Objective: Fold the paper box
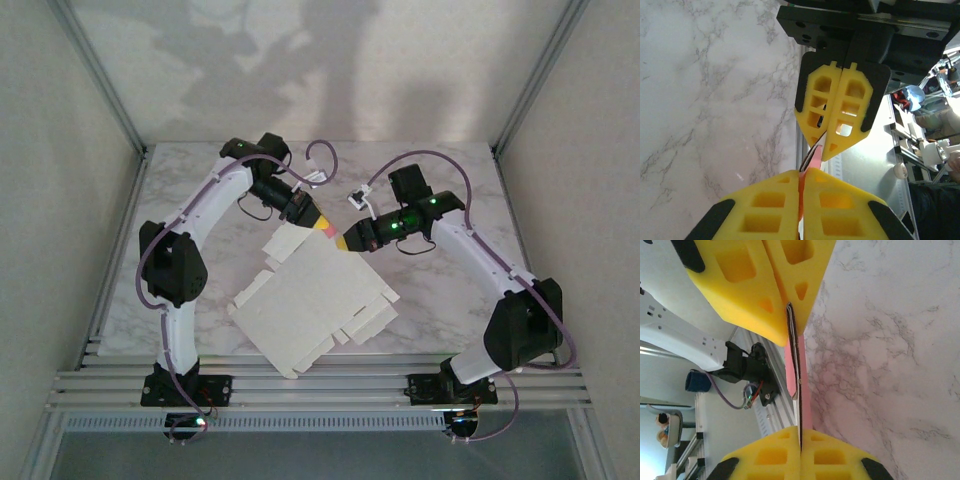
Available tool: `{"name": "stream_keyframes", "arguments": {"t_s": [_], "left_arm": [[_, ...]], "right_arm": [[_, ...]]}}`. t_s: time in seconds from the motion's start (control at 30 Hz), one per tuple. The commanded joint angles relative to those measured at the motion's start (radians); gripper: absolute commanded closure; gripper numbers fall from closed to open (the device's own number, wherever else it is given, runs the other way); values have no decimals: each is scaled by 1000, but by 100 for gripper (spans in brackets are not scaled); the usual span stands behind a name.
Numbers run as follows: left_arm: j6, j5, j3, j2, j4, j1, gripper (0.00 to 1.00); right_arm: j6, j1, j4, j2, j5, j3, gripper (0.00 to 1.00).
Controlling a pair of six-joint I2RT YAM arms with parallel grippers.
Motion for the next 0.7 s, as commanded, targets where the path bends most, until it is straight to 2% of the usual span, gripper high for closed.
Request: {"name": "stream_keyframes", "arguments": {"t_s": [0.0,0.17,0.2,0.23,0.33,0.53,0.67], "left_arm": [[12,63,-17,-46,-30,-42,100],[19,56,-18,-48,-31,-49,100],[18,55,-16,-46,-31,-47,94],[15,55,-10,-43,-31,-44,80],[-1,71,31,-24,-31,-14,54],[-25,124,132,17,-29,87,31],[-51,122,153,20,-29,140,13]], "right_arm": [[-18,-5,77,19,-53,36,98],[-25,-6,63,29,-53,42,98],[-25,-5,63,27,-53,41,98],[-24,-5,64,26,-52,42,98],[-12,-7,73,18,-42,36,98],[28,-9,103,-17,1,5,98],[47,-12,82,-47,117,-14,99]]}}
